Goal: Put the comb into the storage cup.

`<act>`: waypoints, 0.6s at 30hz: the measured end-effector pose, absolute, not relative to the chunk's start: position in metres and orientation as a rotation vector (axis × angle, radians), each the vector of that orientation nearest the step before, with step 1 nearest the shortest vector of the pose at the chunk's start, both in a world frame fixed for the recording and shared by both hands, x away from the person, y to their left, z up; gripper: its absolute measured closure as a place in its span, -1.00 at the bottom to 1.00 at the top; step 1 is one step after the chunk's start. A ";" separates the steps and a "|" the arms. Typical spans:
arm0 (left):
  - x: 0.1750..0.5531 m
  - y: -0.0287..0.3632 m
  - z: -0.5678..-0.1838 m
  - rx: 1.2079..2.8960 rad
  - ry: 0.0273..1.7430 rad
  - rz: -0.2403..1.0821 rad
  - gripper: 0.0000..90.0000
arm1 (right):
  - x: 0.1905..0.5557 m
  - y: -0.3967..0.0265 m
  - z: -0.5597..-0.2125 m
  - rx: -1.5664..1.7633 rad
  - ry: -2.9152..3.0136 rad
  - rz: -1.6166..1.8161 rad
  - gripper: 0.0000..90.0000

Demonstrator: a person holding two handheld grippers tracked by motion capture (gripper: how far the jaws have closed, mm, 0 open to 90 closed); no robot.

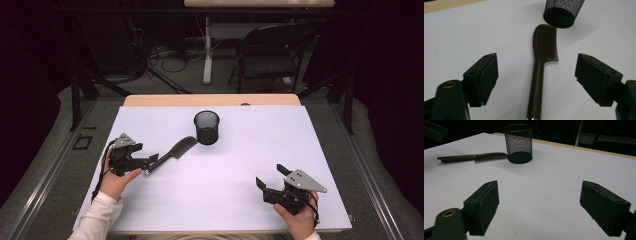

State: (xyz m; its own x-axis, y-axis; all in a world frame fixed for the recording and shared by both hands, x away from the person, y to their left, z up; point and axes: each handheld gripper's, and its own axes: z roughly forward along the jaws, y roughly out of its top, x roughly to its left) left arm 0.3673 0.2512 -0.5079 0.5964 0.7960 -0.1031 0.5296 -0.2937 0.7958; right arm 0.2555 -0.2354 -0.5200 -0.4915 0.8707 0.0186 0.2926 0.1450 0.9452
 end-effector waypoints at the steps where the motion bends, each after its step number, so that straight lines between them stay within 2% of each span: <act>1: 0.367 0.251 -0.508 1.976 1.053 0.397 -0.60 | 0.256 -0.235 -0.520 1.108 1.873 1.348 -0.65; 9: 0.369 0.253 -0.509 1.947 1.052 0.332 -0.71 | 0.256 -0.235 -0.520 1.108 1.871 1.349 -0.65; 12: 0.370 0.252 -0.509 1.946 1.055 0.325 -0.88 | 0.256 -0.235 -0.520 1.105 1.874 1.347 -0.65; 18: 0.373 0.249 -0.507 1.975 1.056 0.331 -0.99 | 0.256 -0.235 -0.520 1.108 1.876 1.343 -0.65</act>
